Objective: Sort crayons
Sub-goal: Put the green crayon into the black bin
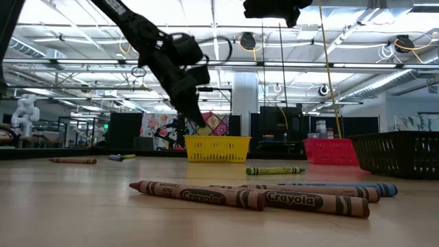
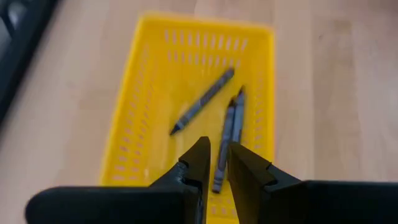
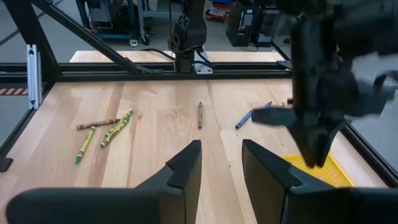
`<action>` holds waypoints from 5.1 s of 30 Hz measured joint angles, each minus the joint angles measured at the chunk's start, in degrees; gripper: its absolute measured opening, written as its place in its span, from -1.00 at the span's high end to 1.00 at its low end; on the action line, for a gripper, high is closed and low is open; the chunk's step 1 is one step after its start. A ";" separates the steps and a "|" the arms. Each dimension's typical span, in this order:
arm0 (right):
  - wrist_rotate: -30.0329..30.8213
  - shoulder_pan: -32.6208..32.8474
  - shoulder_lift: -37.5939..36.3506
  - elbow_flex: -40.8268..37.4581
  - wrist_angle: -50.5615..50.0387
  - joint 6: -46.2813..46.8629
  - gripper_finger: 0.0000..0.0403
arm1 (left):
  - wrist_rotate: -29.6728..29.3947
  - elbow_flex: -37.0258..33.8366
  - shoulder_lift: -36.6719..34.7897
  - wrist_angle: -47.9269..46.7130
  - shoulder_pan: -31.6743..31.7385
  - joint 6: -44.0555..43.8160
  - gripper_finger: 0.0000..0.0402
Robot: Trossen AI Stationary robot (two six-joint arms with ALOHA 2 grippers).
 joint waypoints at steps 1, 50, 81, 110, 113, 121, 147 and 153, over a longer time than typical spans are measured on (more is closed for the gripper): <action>0.00 -0.02 0.00 0.00 -0.07 0.00 0.49 | 0.00 0.00 -1.46 -0.79 -0.06 0.25 0.72; -13.42 0.02 7.93 -0.02 -8.86 0.85 0.49 | 0.34 -5.72 -19.14 -40.31 -28.56 -15.74 0.72; -9.63 -0.11 7.93 -0.02 -4.74 -1.65 0.49 | -5.34 -5.75 -19.14 -33.50 -51.97 -43.89 0.72; -7.34 2.67 7.93 -0.02 -4.99 6.91 0.49 | -2.75 -5.75 -7.31 -11.61 -57.00 -54.71 0.72; -7.34 2.67 7.93 -0.02 -4.99 7.10 0.49 | -2.46 -5.75 -7.31 -10.81 -57.08 -57.15 0.72; -7.22 2.64 7.93 -0.02 -4.99 7.08 0.48 | -2.47 -5.75 -7.31 -13.09 -58.85 -57.22 0.72; -7.15 2.64 7.93 -0.02 -4.99 6.45 0.32 | -9.46 -5.73 2.36 -14.66 -66.50 -63.21 0.72; -7.17 2.64 7.93 -0.02 -4.99 6.45 0.32 | -10.66 -5.66 2.92 -14.64 -66.57 -63.25 0.72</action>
